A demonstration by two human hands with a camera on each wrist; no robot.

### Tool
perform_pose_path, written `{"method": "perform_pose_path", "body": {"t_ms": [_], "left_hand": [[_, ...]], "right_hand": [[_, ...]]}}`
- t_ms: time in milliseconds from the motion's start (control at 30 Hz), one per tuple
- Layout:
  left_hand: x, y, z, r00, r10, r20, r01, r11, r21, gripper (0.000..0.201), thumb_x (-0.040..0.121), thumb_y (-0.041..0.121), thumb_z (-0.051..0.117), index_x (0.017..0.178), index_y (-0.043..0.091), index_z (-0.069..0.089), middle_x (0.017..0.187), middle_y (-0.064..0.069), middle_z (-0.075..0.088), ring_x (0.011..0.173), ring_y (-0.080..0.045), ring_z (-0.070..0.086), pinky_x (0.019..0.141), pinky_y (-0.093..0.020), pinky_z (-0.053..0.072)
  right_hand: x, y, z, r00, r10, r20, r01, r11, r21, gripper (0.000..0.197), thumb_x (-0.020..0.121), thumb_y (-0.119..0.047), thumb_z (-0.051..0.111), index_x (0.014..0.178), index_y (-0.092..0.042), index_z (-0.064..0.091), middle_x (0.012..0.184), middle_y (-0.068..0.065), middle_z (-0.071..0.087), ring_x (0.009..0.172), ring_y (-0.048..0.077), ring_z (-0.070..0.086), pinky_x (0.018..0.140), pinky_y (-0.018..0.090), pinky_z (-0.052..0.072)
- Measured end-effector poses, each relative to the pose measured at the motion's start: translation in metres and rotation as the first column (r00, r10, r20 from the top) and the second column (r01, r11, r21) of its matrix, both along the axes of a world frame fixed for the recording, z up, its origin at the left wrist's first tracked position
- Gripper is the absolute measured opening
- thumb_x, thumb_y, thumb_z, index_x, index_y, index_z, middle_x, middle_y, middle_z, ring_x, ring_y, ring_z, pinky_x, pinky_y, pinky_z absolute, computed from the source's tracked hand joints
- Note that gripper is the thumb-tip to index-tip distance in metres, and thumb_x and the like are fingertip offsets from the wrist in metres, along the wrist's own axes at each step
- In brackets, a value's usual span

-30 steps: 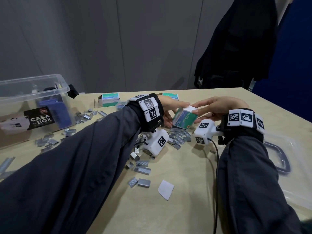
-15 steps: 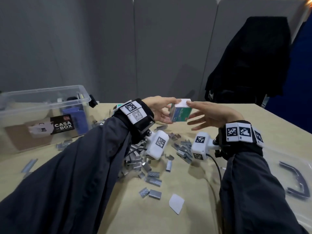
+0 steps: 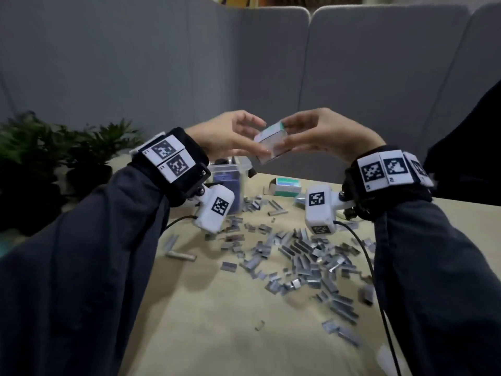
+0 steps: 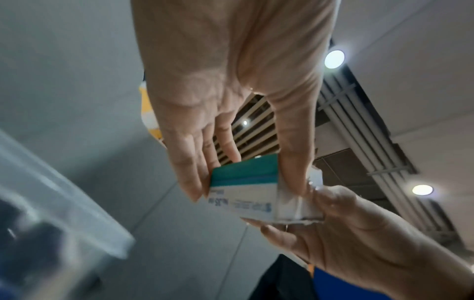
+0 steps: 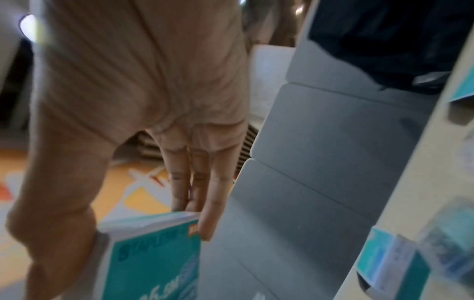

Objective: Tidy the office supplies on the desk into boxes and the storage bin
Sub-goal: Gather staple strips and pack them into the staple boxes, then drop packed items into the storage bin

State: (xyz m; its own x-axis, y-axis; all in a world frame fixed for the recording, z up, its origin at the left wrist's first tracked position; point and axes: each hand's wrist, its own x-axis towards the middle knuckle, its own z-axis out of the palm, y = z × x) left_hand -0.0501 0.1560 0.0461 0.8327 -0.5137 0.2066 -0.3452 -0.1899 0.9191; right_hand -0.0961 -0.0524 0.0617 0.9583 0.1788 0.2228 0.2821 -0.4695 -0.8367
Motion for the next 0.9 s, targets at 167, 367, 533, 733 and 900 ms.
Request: {"method": "perform_pose_path", "body": {"t_ms": [167, 367, 533, 733, 900], "left_hand": [[0.013, 0.056, 0.0, 0.931, 0.231, 0.283, -0.242, 0.97, 0.003, 0.069, 0.055, 0.005, 0.091, 0.11, 0.014, 0.049, 0.106, -0.005, 0.059, 0.096, -0.016, 0.06, 0.086, -0.026, 0.052], [0.022, 0.104, -0.006, 0.798, 0.37, 0.476, -0.383, 0.921, -0.075, 0.069, 0.046, 0.02, 0.087, 0.101, 0.017, 0.045, 0.108, -0.008, 0.057, 0.098, -0.017, 0.06, 0.081, -0.026, 0.054], [0.032, 0.132, -0.015, 0.774, 0.431, 0.464, -0.41, 0.899, -0.153, 0.072, 0.043, 0.025, 0.091, 0.098, 0.02, 0.045, 0.105, 0.002, 0.055, 0.104, -0.015, 0.061, 0.078, -0.039, 0.059], [0.056, 0.147, -0.026, 0.753, 0.445, 0.485, -0.536, 0.842, 0.061, 0.078, 0.052, 0.019, 0.094, 0.112, 0.015, 0.044, 0.116, -0.003, 0.056, 0.105, -0.016, 0.057, 0.092, -0.039, 0.049], [0.076, 0.157, -0.047, 0.806, 0.458, 0.375, -0.575, 0.757, 0.31, 0.073, 0.075, 0.022, 0.081, 0.134, 0.01, 0.039, 0.135, -0.006, 0.047, 0.124, -0.02, 0.045, 0.101, -0.032, 0.039]], "right_hand": [[0.036, 0.058, 0.017, 0.975, 0.155, -0.16, -0.155, 0.988, 0.012, 0.058, 0.08, 0.0, 0.074, 0.132, -0.014, 0.053, 0.11, 0.012, 0.07, 0.09, 0.019, 0.071, 0.075, 0.025, 0.059], [0.066, 0.113, 0.028, 0.909, 0.284, -0.306, -0.269, 0.959, 0.093, 0.061, 0.086, 0.0, 0.068, 0.138, -0.018, 0.042, 0.108, 0.022, 0.071, 0.091, 0.034, 0.072, 0.077, 0.037, 0.061], [0.089, 0.147, 0.017, 0.924, 0.295, -0.244, -0.273, 0.954, 0.121, 0.051, 0.09, 0.002, 0.065, 0.131, -0.02, 0.044, 0.106, 0.024, 0.071, 0.089, 0.034, 0.072, 0.081, 0.039, 0.06], [0.115, 0.175, 0.018, 0.942, 0.228, -0.245, -0.261, 0.959, -0.111, 0.043, 0.089, 0.002, 0.066, 0.119, -0.022, 0.047, 0.097, 0.02, 0.07, 0.084, 0.03, 0.072, 0.08, 0.039, 0.06], [0.138, 0.19, 0.026, 0.967, 0.188, -0.171, -0.253, 0.776, -0.577, 0.053, 0.086, -0.001, 0.07, 0.126, -0.027, 0.048, 0.097, 0.015, 0.067, 0.086, 0.029, 0.072, 0.078, 0.043, 0.061]]}}
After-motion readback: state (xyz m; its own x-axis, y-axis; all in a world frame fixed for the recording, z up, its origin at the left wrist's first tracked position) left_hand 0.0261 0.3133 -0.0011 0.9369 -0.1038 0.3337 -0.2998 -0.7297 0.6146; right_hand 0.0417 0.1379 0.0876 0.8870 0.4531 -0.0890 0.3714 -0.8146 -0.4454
